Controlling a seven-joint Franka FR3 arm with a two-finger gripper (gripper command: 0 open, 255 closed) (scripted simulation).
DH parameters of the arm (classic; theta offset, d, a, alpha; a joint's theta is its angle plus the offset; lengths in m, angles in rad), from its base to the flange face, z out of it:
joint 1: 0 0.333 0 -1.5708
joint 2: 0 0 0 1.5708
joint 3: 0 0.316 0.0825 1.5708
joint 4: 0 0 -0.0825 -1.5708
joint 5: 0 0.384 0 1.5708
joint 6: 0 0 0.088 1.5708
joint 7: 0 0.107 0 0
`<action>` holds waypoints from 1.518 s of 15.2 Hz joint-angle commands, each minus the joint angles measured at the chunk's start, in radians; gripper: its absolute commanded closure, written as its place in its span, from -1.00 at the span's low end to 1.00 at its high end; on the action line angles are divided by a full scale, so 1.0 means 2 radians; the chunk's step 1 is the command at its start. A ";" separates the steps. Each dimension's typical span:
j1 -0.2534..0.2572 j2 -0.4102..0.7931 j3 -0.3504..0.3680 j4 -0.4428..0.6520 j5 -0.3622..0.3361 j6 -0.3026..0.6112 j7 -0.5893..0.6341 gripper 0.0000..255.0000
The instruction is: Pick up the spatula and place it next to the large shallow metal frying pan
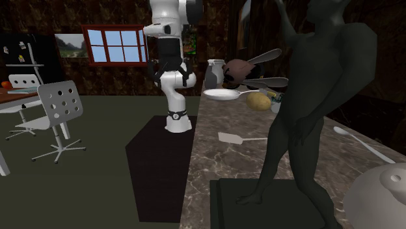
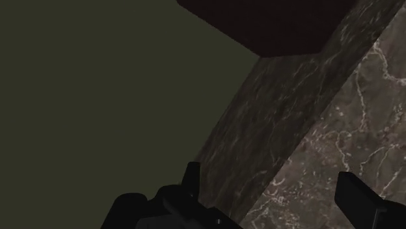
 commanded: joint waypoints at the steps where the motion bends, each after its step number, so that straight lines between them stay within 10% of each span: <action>1: 0.012 0.032 0.002 0.019 0.003 0.016 -0.028 -1.00; 23: 0.118 0.316 0.091 0.238 -0.003 0.104 -0.261 -1.00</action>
